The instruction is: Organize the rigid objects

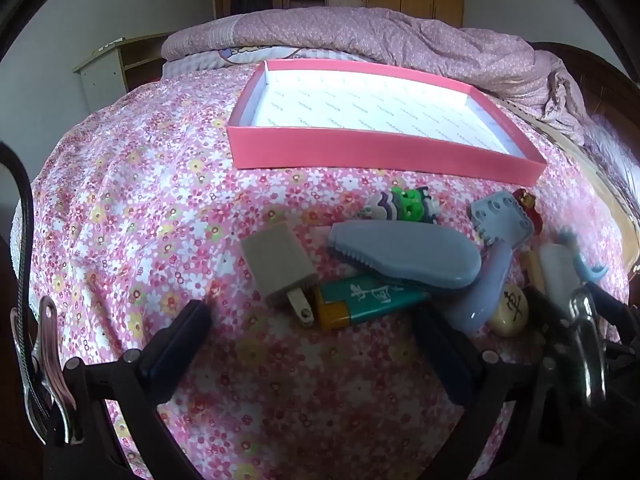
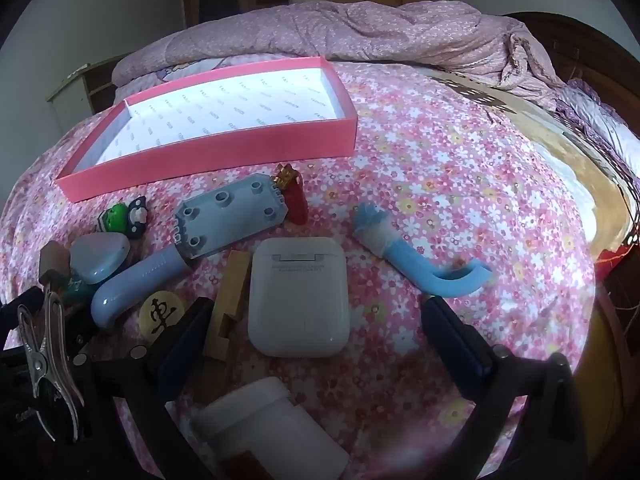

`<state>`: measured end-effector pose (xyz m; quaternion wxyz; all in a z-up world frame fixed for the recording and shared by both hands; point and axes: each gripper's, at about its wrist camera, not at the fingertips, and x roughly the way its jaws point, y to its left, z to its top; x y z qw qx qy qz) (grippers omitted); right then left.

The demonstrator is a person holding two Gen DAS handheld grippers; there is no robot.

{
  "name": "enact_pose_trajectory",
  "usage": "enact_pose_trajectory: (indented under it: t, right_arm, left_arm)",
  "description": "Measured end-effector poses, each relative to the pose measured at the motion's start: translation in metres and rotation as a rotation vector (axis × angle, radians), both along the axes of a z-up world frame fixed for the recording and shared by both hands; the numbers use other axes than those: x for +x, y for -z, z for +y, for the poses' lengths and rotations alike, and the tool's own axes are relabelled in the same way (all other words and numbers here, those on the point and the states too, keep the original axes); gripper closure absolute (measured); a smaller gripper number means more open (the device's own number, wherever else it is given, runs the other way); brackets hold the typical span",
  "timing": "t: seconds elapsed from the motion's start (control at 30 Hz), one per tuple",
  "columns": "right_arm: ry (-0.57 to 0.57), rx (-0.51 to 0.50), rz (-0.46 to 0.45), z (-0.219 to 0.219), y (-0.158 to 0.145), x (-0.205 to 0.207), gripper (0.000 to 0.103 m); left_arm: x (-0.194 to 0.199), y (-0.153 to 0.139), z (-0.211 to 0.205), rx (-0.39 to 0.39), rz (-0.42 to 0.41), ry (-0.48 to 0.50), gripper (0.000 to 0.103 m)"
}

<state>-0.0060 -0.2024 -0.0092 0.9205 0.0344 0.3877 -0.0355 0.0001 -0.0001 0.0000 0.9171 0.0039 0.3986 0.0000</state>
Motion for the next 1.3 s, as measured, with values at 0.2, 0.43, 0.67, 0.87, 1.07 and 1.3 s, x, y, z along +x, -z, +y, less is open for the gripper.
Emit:
enact_pose_trajectory:
  t: [0.2, 0.43, 0.67, 0.87, 1.07, 1.3]
  right_arm:
    - [-0.075, -0.01, 0.023, -0.003, 0.0, -0.001, 0.0]
    - [-0.113, -0.029, 0.051, -0.004, 0.003, -0.002, 0.0]
    - [-0.144, -0.027, 0.056, -0.003, 0.001, -0.009, 0.0]
    - [-0.146, -0.024, 0.053, -0.002, -0.001, -0.013, 0.0]
    - [-0.176, -0.022, 0.056, 0.003, -0.004, -0.014, 0.002]
    - [-0.287, 0.025, 0.044, 0.012, -0.01, -0.021, 0.013]
  left_arm:
    - [0.001, 0.0, 0.0, -0.003, -0.005, -0.001, 0.0]
    - [-0.004, -0.001, -0.003, -0.001, -0.012, 0.001, 0.0]
    - [-0.002, -0.01, 0.004, -0.011, 0.049, 0.097, 0.002]
    - [-0.011, -0.022, 0.027, -0.078, 0.044, 0.082, 0.006]
    - [-0.016, -0.028, 0.038, -0.055, 0.012, 0.058, 0.009]
    - [-0.012, -0.037, 0.045, -0.067, -0.023, 0.035, 0.015]
